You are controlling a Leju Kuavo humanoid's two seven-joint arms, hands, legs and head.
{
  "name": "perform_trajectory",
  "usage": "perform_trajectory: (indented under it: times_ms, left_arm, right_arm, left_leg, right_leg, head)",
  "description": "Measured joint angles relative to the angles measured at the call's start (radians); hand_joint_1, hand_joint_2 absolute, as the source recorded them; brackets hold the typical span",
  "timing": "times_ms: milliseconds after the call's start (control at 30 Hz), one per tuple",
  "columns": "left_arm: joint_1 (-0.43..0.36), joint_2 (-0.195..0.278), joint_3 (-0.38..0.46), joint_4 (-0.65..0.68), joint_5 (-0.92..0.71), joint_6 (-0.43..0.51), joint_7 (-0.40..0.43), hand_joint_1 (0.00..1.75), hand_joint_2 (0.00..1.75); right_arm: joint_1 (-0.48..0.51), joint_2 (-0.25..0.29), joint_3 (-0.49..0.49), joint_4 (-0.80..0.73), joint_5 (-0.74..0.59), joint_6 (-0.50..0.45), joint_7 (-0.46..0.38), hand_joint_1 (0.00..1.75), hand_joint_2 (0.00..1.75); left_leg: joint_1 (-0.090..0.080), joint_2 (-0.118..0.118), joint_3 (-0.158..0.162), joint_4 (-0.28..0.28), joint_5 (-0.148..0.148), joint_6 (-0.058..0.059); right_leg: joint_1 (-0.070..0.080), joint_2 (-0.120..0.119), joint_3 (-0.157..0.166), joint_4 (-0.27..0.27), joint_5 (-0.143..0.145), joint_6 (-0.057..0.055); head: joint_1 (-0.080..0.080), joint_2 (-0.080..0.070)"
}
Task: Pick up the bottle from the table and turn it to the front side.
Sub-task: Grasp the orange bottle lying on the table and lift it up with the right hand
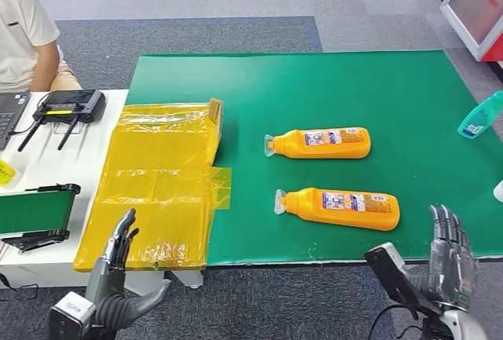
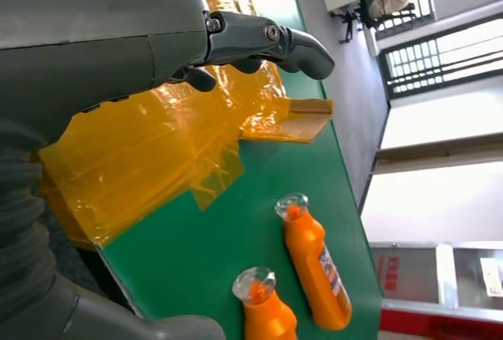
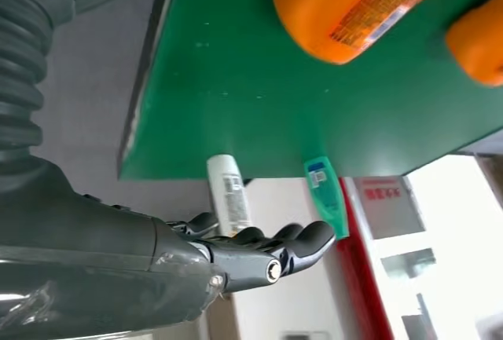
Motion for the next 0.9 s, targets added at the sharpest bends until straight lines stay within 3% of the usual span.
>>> perform_trajectory:
  times_ms: [233, 467, 667, 900]
  left_arm:
    - [-0.048, 0.006, 0.001, 0.006, 0.007, -0.052, 0.003, 0.00, 1.75]
    - [-0.101, 0.018, -0.008, 0.043, 0.043, -0.077, -0.003, 0.00, 1.75]
    - [-0.126, 0.032, -0.018, 0.082, 0.058, -0.072, -0.008, 0.00, 1.75]
    - [-0.123, 0.046, -0.041, 0.098, 0.047, -0.047, -0.017, 0.00, 1.75]
  right_arm:
    - [-0.218, -0.167, 0.200, 0.172, 0.016, 0.185, 0.085, 0.00, 1.75]
    - [-0.527, -0.308, 0.378, 0.439, -0.243, 0.484, 0.071, 0.00, 1.75]
    - [-0.730, -0.392, 0.524, 0.599, -0.322, 0.552, 0.092, 0.00, 1.75]
    - [-0.788, -0.495, 0.613, 0.663, -0.371, 0.577, 0.120, 0.00, 1.75]
  left_leg:
    - [0.000, 0.000, 0.000, 0.000, 0.003, 0.002]
    - [-0.001, 0.000, 0.000, 0.000, 0.007, 0.002]
    - [-0.001, 0.000, -0.001, 0.001, 0.008, 0.003]
    - [-0.001, -0.001, -0.002, 0.001, 0.007, 0.003]
  right_leg:
    - [0.000, 0.000, 0.000, 0.000, 0.003, 0.002]
    - [-0.001, 0.001, -0.001, 0.000, 0.006, 0.002]
    - [-0.001, 0.000, -0.001, 0.000, 0.007, 0.003]
    - [-0.001, -0.001, -0.001, -0.001, 0.006, 0.003]
  head:
    - [0.000, 0.000]
    - [0.000, 0.000]
    - [0.000, 0.000]
    - [0.000, 0.000]
